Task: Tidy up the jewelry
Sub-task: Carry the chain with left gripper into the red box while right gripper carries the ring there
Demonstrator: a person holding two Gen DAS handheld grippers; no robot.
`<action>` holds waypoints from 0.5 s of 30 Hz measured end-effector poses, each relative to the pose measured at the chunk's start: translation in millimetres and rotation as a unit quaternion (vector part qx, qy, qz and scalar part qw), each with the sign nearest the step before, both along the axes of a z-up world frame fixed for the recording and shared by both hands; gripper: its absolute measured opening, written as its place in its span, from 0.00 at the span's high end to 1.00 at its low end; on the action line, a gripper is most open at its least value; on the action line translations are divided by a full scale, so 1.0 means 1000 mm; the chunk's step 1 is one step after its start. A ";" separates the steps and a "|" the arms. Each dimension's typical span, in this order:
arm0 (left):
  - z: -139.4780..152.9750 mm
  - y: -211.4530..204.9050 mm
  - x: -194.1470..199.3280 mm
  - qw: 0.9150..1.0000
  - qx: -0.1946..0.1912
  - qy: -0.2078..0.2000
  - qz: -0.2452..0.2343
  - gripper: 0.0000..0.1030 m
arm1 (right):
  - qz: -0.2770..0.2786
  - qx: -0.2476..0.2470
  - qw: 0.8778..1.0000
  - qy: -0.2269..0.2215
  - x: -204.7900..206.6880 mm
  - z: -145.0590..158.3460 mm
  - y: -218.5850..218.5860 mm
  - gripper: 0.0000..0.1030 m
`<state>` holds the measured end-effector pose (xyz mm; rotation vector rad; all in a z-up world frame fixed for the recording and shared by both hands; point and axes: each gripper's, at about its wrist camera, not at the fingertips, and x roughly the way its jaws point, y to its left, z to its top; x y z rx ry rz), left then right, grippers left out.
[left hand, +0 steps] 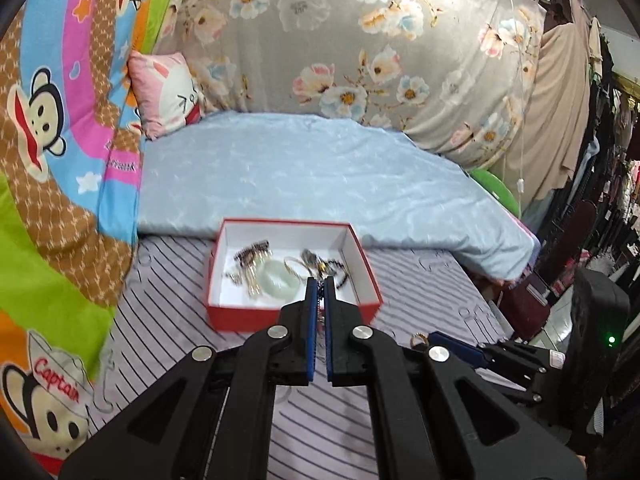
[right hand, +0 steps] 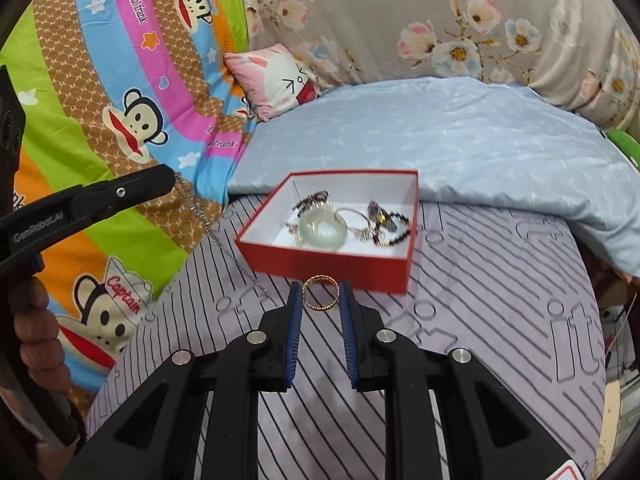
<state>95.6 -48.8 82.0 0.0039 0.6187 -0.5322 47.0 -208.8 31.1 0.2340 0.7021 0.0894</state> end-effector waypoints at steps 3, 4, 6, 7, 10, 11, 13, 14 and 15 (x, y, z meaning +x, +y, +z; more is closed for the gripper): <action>0.008 -0.003 0.020 1.000 -0.001 -0.008 0.010 0.98 | 0.001 -0.003 1.000 -0.011 0.018 0.013 -0.003 0.83; 0.010 -0.004 0.027 1.000 -0.002 -0.010 0.011 0.98 | 0.002 -0.001 1.000 -0.013 0.025 0.016 -0.004 0.83; 0.014 -0.007 0.044 1.000 -0.002 -0.014 0.019 0.98 | 0.003 -0.002 1.000 -0.016 0.041 0.022 -0.007 0.83; 0.015 -0.009 0.052 1.000 -0.003 -0.016 0.025 0.98 | 0.002 -0.005 1.000 -0.018 0.048 0.025 -0.008 0.83; 0.017 -0.012 0.073 0.999 -0.006 -0.017 0.031 0.98 | 0.005 -0.004 1.000 -0.020 0.070 0.030 -0.010 0.83; 0.017 -0.013 0.081 0.999 -0.006 -0.018 0.033 0.98 | 0.006 -0.004 1.000 -0.018 0.078 0.030 -0.011 0.83; 0.015 -0.016 0.093 0.999 -0.001 -0.016 0.039 0.98 | 0.006 -0.011 1.000 -0.016 0.089 0.029 -0.010 0.83; 0.014 -0.016 0.097 0.999 0.001 -0.015 0.038 0.98 | 0.007 -0.014 1.000 -0.014 0.093 0.028 -0.010 0.83; 0.011 -0.016 0.101 0.999 0.005 -0.013 0.042 0.98 | 0.006 -0.016 1.000 -0.013 0.096 0.026 -0.010 0.83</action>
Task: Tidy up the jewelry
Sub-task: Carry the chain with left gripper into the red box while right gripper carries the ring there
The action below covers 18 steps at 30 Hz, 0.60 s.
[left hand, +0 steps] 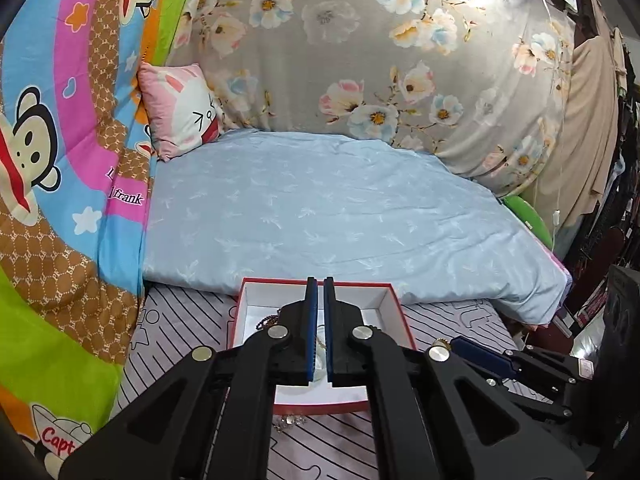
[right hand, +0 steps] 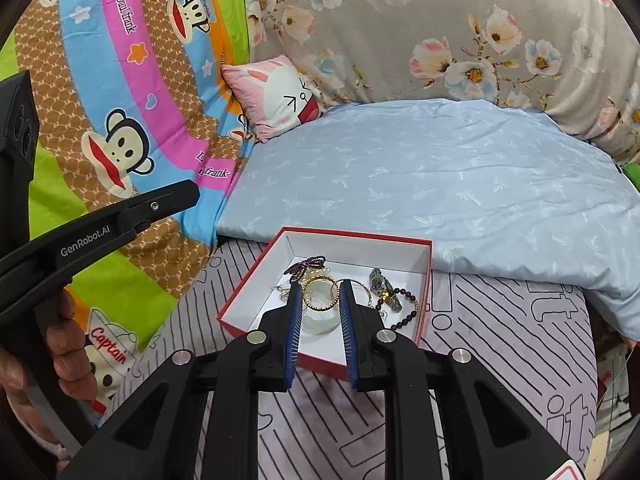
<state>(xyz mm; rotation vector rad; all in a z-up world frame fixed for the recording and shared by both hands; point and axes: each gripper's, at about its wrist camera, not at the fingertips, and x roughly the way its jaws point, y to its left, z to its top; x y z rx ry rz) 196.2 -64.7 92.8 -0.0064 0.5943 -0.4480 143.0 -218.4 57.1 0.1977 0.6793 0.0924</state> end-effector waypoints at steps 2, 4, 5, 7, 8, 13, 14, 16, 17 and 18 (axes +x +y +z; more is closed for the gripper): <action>-0.009 0.004 0.000 1.000 0.002 0.006 -0.003 0.98 | 0.001 0.001 1.000 0.004 0.002 -0.005 0.000 0.83; -0.026 0.010 -0.004 1.000 0.007 0.021 -0.007 0.98 | 0.001 0.005 1.000 0.011 0.000 -0.015 0.000 0.83; -0.036 0.013 -0.006 1.000 0.010 0.028 -0.008 0.98 | 0.001 0.004 1.000 0.015 -0.001 -0.020 0.001 0.83; -0.057 0.015 -0.011 0.999 0.021 0.044 -0.007 0.96 | -0.002 0.001 1.000 0.023 -0.005 -0.030 0.004 0.83; -0.072 0.017 -0.014 0.998 0.026 0.053 -0.006 0.92 | -0.003 0.002 1.000 0.026 -0.007 -0.034 0.005 0.83; -0.131 0.014 -0.023 0.995 0.052 0.086 0.004 0.58 | -0.008 0.015 0.999 0.039 -0.020 -0.053 0.005 0.83; -0.143 0.010 -0.023 0.994 0.061 0.092 0.000 0.58 | -0.010 0.015 0.999 0.041 -0.022 -0.056 0.005 0.83; -0.161 0.004 -0.021 0.992 0.074 0.102 0.001 0.58 | -0.014 0.021 0.999 0.045 -0.026 -0.061 0.002 0.83; -0.169 0.002 -0.019 0.991 0.077 0.106 0.006 0.58 | -0.015 0.023 0.999 0.046 -0.027 -0.062 0.001 0.83; -0.175 0.002 -0.017 0.991 0.080 0.106 0.011 0.58 | -0.017 0.025 0.998 0.048 -0.028 -0.064 -0.001 0.83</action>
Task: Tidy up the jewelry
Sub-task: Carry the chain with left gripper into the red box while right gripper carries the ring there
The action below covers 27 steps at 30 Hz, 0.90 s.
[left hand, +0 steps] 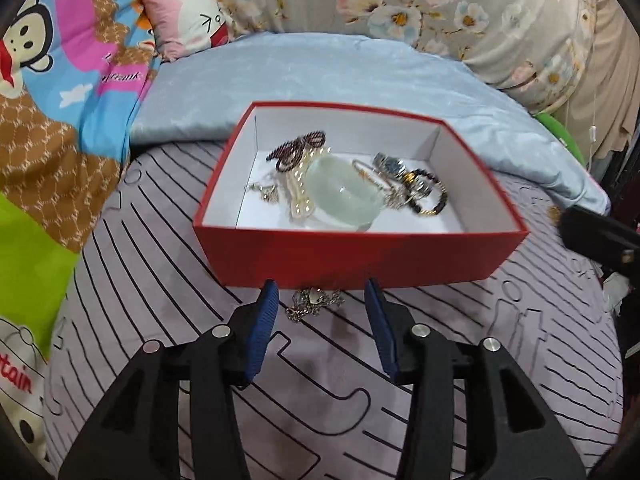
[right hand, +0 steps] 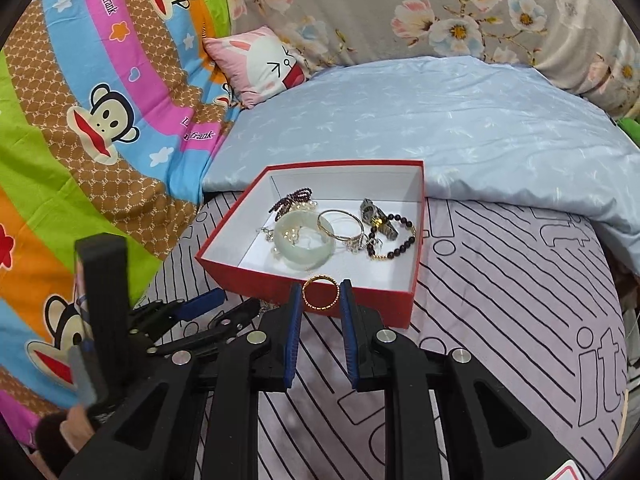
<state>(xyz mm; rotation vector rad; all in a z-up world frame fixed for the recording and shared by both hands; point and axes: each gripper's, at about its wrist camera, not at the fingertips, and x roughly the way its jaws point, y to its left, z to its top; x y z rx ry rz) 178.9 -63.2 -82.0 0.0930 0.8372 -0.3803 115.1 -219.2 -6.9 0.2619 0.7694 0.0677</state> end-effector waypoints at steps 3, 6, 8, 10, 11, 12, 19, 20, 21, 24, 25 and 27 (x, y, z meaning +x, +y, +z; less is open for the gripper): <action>-0.012 -0.003 0.006 1.000 0.006 0.004 0.008 0.58 | -0.003 0.004 1.000 0.003 -0.002 -0.004 -0.005 0.83; -0.019 -0.006 0.010 1.000 0.007 0.010 0.009 0.61 | -0.005 0.008 1.000 0.005 -0.002 -0.008 -0.006 0.83; -0.023 -0.007 0.012 1.000 0.009 0.017 0.008 0.68 | -0.006 0.010 1.000 0.006 -0.001 -0.010 -0.008 0.83; -0.028 -0.007 0.016 1.000 0.009 0.027 0.007 0.80 | -0.006 0.011 1.000 0.007 0.000 -0.012 -0.008 0.83; -0.029 -0.007 0.015 1.000 0.012 0.022 0.009 0.82 | -0.005 0.011 1.000 0.008 0.000 -0.013 -0.008 0.83; -0.029 -0.006 0.015 1.000 0.012 0.022 0.009 0.86 | -0.005 0.011 1.000 0.008 0.000 -0.013 -0.008 0.83; -0.022 0.000 0.014 1.000 -0.010 0.029 0.007 0.97 | -0.005 0.014 1.000 0.009 0.002 -0.015 -0.007 0.83; -0.018 0.002 0.012 0.999 -0.018 0.029 0.007 0.97 | -0.004 0.015 1.000 0.009 0.002 -0.015 -0.007 0.83; -0.014 0.004 0.011 0.999 -0.024 0.029 0.006 0.97 | -0.004 0.015 1.000 0.009 0.002 -0.015 -0.007 0.83; 0.001 0.009 0.006 0.999 -0.041 0.024 0.002 0.97 | -0.004 0.015 1.000 0.006 0.003 -0.014 -0.007 0.83; 0.007 0.010 0.004 0.999 -0.045 0.020 0.001 0.97 | -0.003 0.015 1.000 0.005 0.003 -0.014 -0.006 0.83; 0.023 0.014 -0.002 0.998 -0.055 0.009 -0.004 0.97 | -0.002 0.013 1.000 0.003 0.003 -0.011 -0.005 0.83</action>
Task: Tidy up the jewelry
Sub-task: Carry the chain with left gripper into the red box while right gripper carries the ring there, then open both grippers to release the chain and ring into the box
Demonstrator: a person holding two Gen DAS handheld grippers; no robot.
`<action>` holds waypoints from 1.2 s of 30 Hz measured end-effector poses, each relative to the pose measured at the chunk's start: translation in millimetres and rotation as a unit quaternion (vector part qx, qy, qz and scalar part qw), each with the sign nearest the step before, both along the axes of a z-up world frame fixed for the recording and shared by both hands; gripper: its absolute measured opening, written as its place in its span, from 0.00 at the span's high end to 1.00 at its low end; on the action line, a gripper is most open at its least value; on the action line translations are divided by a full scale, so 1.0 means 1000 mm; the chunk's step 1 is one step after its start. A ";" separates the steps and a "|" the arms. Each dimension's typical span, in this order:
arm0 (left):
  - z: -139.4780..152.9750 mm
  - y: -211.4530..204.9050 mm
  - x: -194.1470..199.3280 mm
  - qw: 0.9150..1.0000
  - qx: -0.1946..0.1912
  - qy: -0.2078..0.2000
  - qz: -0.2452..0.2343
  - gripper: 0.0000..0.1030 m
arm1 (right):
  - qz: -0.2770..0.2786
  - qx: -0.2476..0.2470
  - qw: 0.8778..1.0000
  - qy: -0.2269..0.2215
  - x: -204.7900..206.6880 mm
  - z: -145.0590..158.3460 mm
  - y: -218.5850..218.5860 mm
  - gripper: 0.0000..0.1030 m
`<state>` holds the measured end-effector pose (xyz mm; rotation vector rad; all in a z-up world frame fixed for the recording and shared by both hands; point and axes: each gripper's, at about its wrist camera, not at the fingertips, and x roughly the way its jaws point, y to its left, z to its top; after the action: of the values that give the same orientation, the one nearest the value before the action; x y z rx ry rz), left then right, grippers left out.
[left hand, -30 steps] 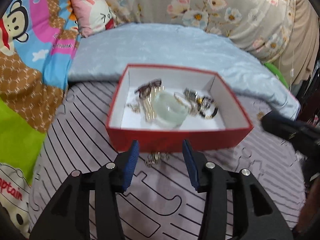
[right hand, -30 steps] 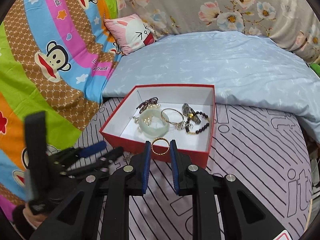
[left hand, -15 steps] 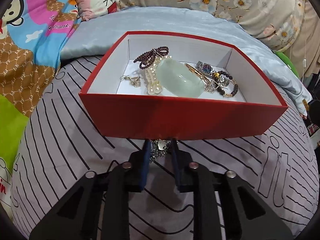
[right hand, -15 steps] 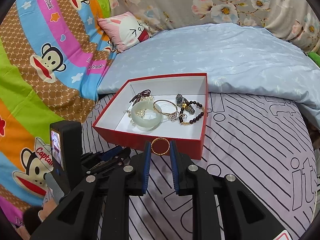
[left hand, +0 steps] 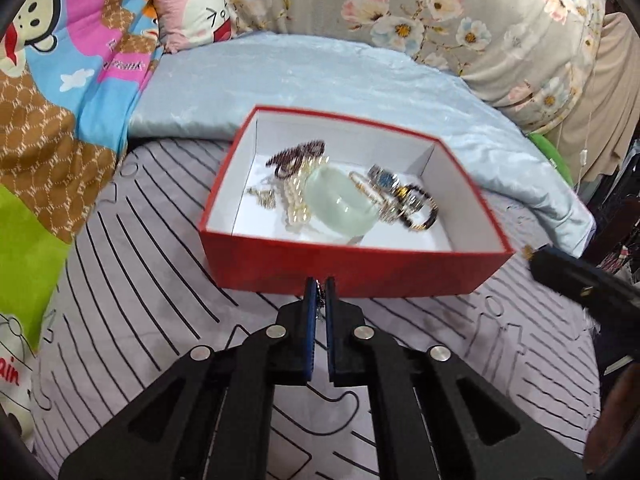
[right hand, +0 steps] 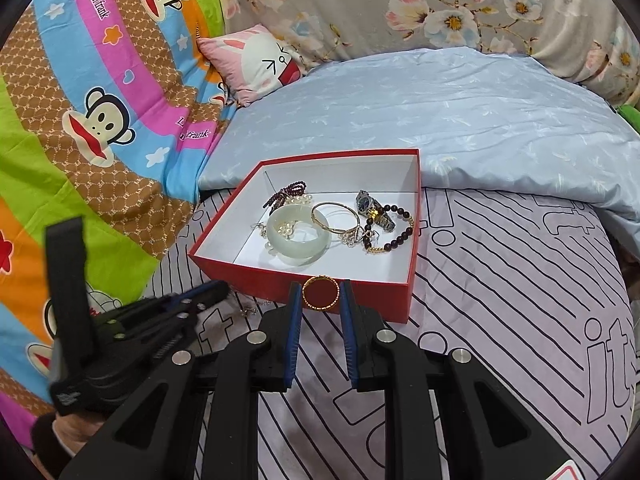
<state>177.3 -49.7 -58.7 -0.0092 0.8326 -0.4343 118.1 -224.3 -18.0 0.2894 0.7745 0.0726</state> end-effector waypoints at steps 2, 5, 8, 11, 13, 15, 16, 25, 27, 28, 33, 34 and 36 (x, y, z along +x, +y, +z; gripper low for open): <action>0.016 0.002 -0.004 1.000 -0.008 -0.011 -0.003 0.97 | 0.001 -0.001 1.000 -0.002 0.000 0.002 0.001 0.83; 0.042 0.004 -0.007 0.999 -0.016 -0.032 -0.009 0.97 | 0.002 -0.005 1.000 -0.008 0.002 0.009 0.002 0.83; 0.069 0.001 -0.006 0.998 -0.017 -0.054 -0.015 0.97 | 0.005 -0.011 1.000 -0.015 0.006 0.016 0.003 0.83; 0.092 -0.004 -0.002 0.997 -0.019 -0.078 -0.022 0.97 | 0.008 -0.018 1.000 -0.024 0.012 0.026 0.004 0.83; 0.104 -0.009 0.004 0.995 -0.019 -0.092 -0.024 0.97 | 0.011 -0.021 0.999 -0.029 0.020 0.032 0.003 0.83; 0.116 -0.015 0.012 0.994 -0.023 -0.107 -0.026 0.97 | 0.013 -0.022 0.999 -0.032 0.028 0.038 0.002 0.83; 0.121 -0.017 0.016 0.993 -0.027 -0.111 -0.026 0.97 | 0.012 -0.024 0.999 -0.033 0.032 0.040 0.002 0.83; 0.136 -0.035 0.053 0.991 -0.037 -0.123 -0.019 0.97 | 0.022 -0.044 0.998 -0.037 0.070 0.050 0.003 0.83; 0.136 -0.038 0.060 0.992 -0.037 -0.123 -0.017 0.97 | 0.023 -0.046 0.998 -0.035 0.078 0.049 0.002 0.83; 0.135 -0.039 0.063 0.992 -0.037 -0.123 -0.016 0.97 | 0.023 -0.047 0.998 -0.034 0.081 0.047 0.002 0.83; 0.123 -0.046 0.085 0.993 -0.030 -0.114 -0.008 0.97 | 0.021 -0.045 0.998 -0.026 0.091 0.039 0.000 0.83; 0.121 -0.048 0.089 0.993 -0.028 -0.112 -0.007 0.97 | 0.021 -0.044 0.999 -0.023 0.093 0.036 0.000 0.83; 0.114 -0.052 0.097 0.994 -0.024 -0.105 -0.006 0.97 | 0.021 -0.042 0.999 -0.015 0.096 0.027 -0.002 0.83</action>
<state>274.3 -101.4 55.0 -0.0029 0.6147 -0.4587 214.6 -225.9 9.4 0.1920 0.7520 0.0839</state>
